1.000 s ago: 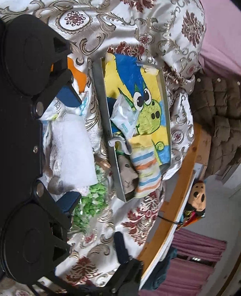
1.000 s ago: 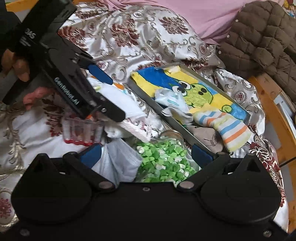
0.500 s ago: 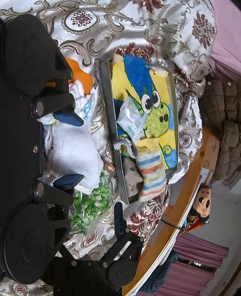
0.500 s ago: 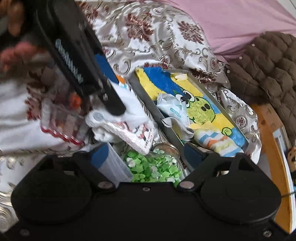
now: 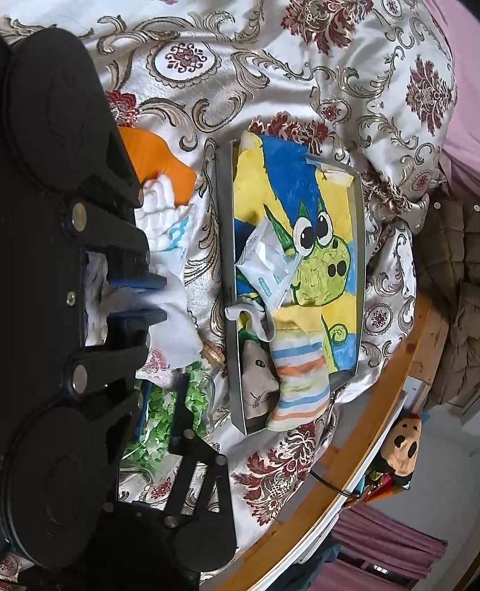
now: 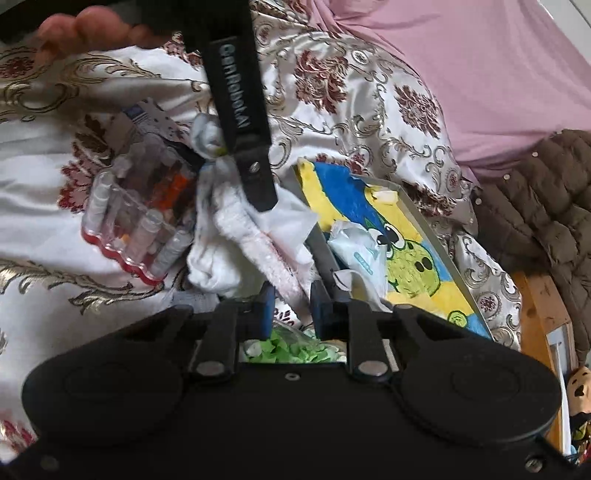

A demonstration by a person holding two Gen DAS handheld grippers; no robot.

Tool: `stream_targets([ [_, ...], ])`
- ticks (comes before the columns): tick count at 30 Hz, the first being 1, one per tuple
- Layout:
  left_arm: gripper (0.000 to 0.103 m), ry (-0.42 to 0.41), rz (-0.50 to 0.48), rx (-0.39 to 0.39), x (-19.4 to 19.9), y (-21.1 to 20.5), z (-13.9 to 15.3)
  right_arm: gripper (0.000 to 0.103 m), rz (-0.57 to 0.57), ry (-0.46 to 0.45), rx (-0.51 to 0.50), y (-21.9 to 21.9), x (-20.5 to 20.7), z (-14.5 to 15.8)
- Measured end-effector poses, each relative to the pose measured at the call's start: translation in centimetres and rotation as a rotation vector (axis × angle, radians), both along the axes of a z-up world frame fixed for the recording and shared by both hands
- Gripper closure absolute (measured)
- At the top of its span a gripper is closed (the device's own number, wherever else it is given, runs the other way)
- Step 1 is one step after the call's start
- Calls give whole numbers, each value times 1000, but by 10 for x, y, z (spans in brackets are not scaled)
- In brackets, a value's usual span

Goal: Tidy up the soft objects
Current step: 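Grasp the white gauze cloth with the left gripper while the right gripper grasps the white printed sock, then carry the gauze cloth and sock over the painting tray with both grippers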

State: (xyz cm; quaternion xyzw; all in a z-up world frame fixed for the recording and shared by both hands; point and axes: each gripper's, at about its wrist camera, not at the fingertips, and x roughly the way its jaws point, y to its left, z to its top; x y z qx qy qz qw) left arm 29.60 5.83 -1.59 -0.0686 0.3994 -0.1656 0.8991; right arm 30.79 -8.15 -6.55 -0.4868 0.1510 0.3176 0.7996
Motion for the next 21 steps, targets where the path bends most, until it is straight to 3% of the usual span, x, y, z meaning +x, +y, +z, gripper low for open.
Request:
stream_targets([
  [8, 100, -21, 57, -13, -3, -1, 13, 96, 26, -17, -10, -8, -9, 8],
  [21, 100, -260, 174, -34, 42, -2, 69, 99, -88, -183, -1, -31, 4, 43],
])
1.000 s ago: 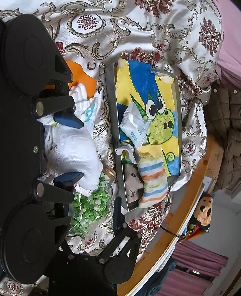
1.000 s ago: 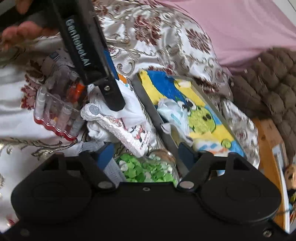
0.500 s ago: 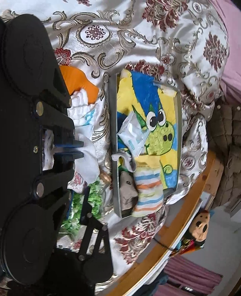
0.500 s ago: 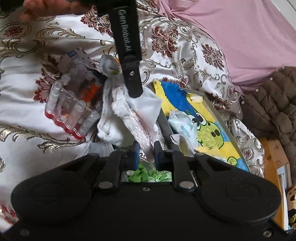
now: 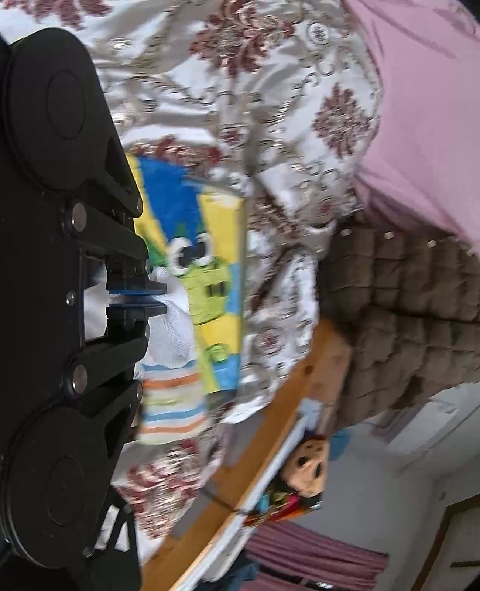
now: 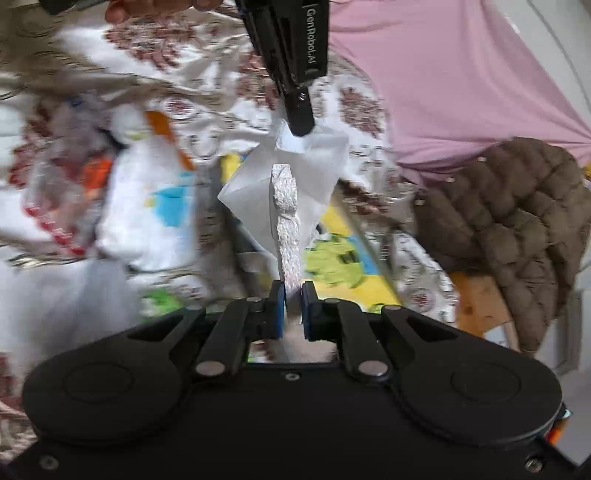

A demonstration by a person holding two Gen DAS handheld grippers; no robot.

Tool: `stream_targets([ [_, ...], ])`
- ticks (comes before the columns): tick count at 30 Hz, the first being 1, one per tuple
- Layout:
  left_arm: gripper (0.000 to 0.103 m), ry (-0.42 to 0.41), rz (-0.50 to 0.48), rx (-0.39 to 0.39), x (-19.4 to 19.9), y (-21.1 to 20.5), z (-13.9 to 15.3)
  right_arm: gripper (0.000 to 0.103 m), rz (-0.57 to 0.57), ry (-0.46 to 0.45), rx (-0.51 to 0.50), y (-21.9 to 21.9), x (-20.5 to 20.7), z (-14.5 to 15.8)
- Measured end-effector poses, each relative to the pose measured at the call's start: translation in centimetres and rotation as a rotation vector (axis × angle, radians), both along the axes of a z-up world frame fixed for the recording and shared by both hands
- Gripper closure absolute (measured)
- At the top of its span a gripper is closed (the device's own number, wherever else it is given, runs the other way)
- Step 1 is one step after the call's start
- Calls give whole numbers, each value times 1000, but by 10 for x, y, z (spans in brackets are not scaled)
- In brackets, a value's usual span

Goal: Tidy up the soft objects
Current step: 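Carry the gauze cloth and sock over the painting tray with both grippers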

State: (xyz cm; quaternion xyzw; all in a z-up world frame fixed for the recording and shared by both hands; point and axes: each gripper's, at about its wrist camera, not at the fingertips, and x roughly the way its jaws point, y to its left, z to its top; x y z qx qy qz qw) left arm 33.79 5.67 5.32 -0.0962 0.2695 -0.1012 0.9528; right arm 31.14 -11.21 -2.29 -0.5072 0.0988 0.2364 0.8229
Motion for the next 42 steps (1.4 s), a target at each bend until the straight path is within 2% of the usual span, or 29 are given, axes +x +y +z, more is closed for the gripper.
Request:
stream_targets([
  [5, 100, -66, 97, -16, 31, 5, 6, 99, -97, -29, 70, -2, 36, 8],
  [10, 100, -50, 169, -18, 62, 8, -12, 99, -171, 9, 155, 0, 70, 2],
  [15, 100, -1, 198, -12, 83, 10, -42, 99, -208, 75, 266, 3, 95, -2],
  [21, 100, 114, 217, -6, 100, 12, -83, 99, -261, 208, 392, -1, 128, -8],
  [23, 99, 147, 210, -2, 103, 12, -92, 98, -304, 269, 441, -6, 145, -13],
  [27, 95, 181, 201, -1, 102, 10, -100, 97, -342, 313, 477, -13, 159, -17],
  [29, 85, 184, 196, 9, 100, 9, -101, 90, -358, 327, 499, -18, 163, -19],
  [31, 82, 182, 200, 12, 98, 8, -99, 85, -367, 334, 510, -22, 163, -19],
  [33, 74, 181, 202, 12, 95, 7, -96, 74, -377, 333, 521, -30, 160, -16],
  [38, 46, 162, 206, 8, 82, 7, -81, 57, -381, 322, 534, -39, 145, 2],
  [40, 40, 152, 207, 7, 73, 8, -72, 53, -384, 320, 543, -43, 137, 12],
  [42, 37, 143, 205, 10, 65, 9, -64, 43, -384, 310, 548, -45, 127, 21],
])
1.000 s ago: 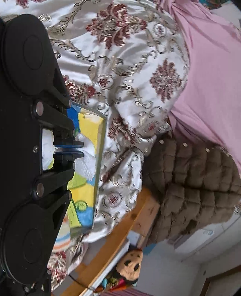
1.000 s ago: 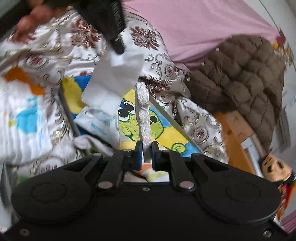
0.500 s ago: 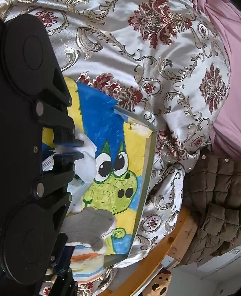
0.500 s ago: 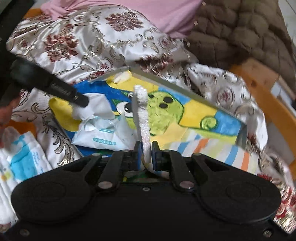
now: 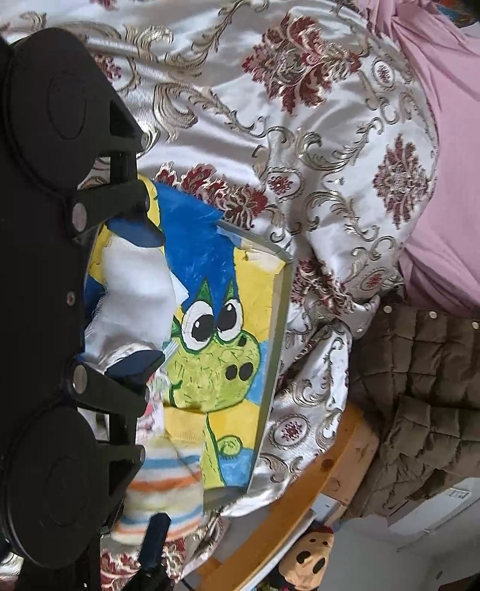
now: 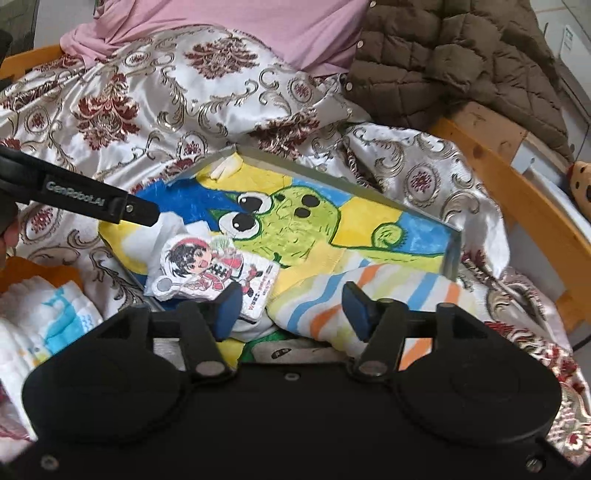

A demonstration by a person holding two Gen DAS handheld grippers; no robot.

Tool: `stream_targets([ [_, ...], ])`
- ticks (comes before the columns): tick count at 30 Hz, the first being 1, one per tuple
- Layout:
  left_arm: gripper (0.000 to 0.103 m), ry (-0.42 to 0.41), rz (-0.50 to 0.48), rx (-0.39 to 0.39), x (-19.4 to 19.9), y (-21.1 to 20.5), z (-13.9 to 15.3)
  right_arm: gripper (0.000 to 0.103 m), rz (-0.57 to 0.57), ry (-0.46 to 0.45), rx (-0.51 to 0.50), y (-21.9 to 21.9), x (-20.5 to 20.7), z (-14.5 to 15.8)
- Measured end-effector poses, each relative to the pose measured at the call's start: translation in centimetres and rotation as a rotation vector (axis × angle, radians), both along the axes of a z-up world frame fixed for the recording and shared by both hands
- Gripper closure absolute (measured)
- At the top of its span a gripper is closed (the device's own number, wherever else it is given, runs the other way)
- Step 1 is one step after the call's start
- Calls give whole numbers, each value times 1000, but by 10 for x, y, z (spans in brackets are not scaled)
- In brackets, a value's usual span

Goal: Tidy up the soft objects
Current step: 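Open both grippers to drop the cloth and sock onto the tray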

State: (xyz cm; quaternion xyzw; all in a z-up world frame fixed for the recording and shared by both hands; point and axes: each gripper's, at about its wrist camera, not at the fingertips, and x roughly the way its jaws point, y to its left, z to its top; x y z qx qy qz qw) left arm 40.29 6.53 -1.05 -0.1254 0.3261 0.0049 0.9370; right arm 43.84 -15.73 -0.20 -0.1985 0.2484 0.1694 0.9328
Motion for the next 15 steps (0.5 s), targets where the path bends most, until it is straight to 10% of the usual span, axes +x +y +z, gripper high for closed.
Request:
stream_targets([
  [8, 11, -90, 8, 42, -50, -2, 43, 1, -16, -68, 99, -21, -57, 52],
  [15, 1, -137, -8, 54, -106, -6, 68, 1, 10, -64, 164, -30, -101, 87],
])
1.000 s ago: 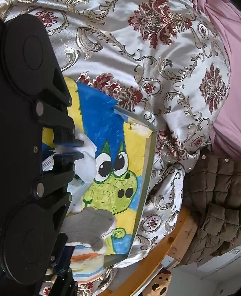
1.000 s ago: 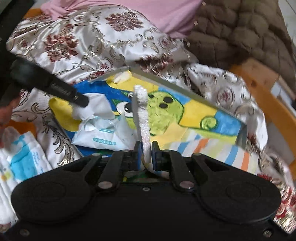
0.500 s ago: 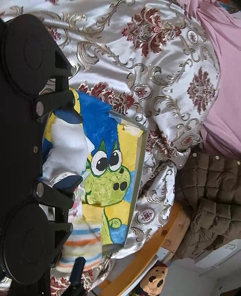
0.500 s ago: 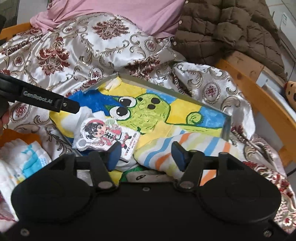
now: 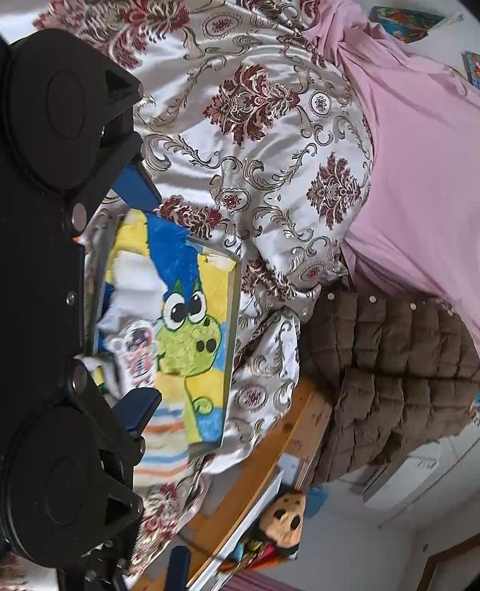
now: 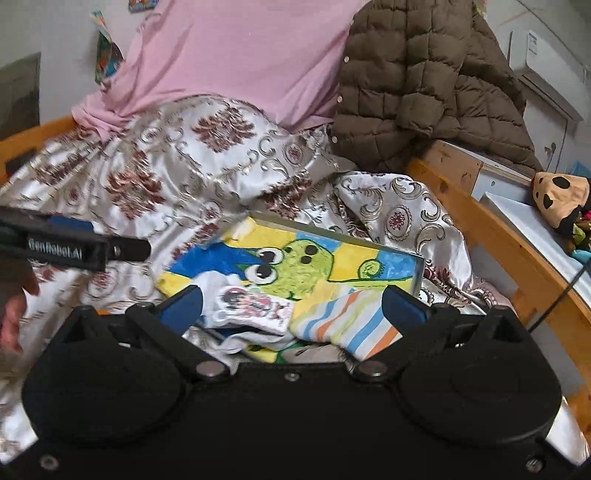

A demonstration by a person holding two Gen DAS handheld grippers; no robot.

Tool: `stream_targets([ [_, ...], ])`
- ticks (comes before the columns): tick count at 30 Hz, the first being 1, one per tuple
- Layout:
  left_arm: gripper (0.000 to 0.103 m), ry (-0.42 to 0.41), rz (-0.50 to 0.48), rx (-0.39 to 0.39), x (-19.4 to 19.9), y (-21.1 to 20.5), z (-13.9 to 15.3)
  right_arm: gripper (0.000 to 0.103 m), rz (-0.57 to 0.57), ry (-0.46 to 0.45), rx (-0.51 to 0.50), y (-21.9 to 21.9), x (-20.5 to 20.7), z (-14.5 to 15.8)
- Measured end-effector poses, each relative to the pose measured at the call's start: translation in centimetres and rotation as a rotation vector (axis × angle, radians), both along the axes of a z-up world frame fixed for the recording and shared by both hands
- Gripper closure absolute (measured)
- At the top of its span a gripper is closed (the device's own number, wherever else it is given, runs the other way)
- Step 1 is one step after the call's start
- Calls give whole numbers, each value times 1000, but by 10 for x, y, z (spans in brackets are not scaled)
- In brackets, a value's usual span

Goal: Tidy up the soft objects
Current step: 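Open both grippers to drop the cloth and sock onto the tray, then move both tools back over the remaining pile of items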

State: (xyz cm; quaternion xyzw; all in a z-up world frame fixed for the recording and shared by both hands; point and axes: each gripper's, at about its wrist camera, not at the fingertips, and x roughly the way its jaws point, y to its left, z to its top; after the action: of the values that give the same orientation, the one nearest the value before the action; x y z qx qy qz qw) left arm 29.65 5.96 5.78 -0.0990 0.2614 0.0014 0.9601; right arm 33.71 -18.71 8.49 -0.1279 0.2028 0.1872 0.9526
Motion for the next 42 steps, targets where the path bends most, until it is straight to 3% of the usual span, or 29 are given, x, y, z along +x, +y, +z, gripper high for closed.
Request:
stream_targets([
  [9, 1, -29, -11, 22, -67, -7, 10, 1, 46, 42, -68, 1, -74, 18],
  [15, 1, -20, 55, -3, -111, -6, 8, 1, -5, 87, -60, 1, -125, 17],
  [24, 1, 38, 58, 22, -174, -8, 7, 1, -105, 158, 22, 3, -200, 7],
  [29, 1, 52, 83, -13, -208, -6, 10, 1, -86, 188, 9, 3, -245, 5],
  [42, 1, 108, 80, -22, -252, -31, -8, 1, -13, 257, -57, 3, -292, -3],
])
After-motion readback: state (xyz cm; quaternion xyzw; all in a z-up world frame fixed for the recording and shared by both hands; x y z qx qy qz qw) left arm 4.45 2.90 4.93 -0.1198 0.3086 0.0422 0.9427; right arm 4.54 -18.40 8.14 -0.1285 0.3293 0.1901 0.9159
